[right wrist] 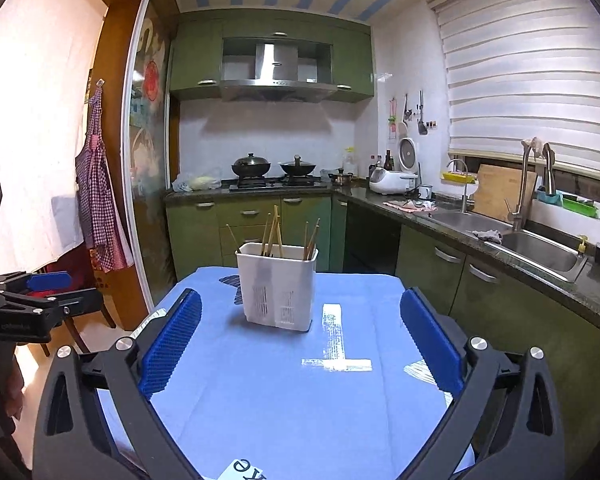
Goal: Organize utensils
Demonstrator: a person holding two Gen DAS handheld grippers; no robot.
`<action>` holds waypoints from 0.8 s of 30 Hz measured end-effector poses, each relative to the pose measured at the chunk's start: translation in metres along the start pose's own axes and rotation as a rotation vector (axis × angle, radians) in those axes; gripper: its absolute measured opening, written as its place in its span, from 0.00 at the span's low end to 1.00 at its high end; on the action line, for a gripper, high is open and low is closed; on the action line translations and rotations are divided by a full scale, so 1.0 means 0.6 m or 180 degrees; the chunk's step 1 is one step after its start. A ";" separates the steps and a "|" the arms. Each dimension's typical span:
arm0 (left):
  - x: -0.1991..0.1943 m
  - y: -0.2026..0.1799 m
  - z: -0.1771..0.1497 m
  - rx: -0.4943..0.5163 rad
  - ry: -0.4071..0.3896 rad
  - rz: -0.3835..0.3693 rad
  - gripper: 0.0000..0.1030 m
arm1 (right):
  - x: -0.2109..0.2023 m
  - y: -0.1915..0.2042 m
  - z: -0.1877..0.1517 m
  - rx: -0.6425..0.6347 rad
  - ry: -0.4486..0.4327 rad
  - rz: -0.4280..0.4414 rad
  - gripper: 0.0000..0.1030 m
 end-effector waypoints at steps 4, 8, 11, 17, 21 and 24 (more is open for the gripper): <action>-0.009 0.002 0.000 -0.0005 -0.0020 0.0016 0.93 | -0.004 0.006 -0.001 -0.0012 0.0021 0.0005 0.95; -0.013 0.000 -0.001 0.0004 -0.0014 0.0008 0.93 | -0.005 0.014 0.000 -0.0032 0.0043 0.0032 0.95; -0.016 0.000 -0.003 0.0015 -0.0011 0.0004 0.93 | -0.006 0.019 0.002 -0.0047 0.0047 0.0048 0.95; -0.018 -0.001 -0.002 0.0016 -0.0013 0.0005 0.93 | -0.006 0.026 0.003 -0.0043 0.0060 0.0083 0.95; -0.019 0.000 -0.002 0.0014 -0.0020 0.0005 0.93 | -0.009 0.027 0.002 -0.0031 0.0065 0.0106 0.95; -0.022 0.001 -0.002 0.0004 -0.0027 0.0006 0.93 | -0.008 0.029 0.003 -0.0029 0.0065 0.0110 0.95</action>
Point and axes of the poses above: each gripper's, at about its wrist camera, not at the fingertips, and x roughly the way its jaws point, y to its left, z to its top, the point moved 8 cm from there along x, roughly the way its jaws point, and after that the axes turned 4 degrees about -x, right-handed, at the moved point
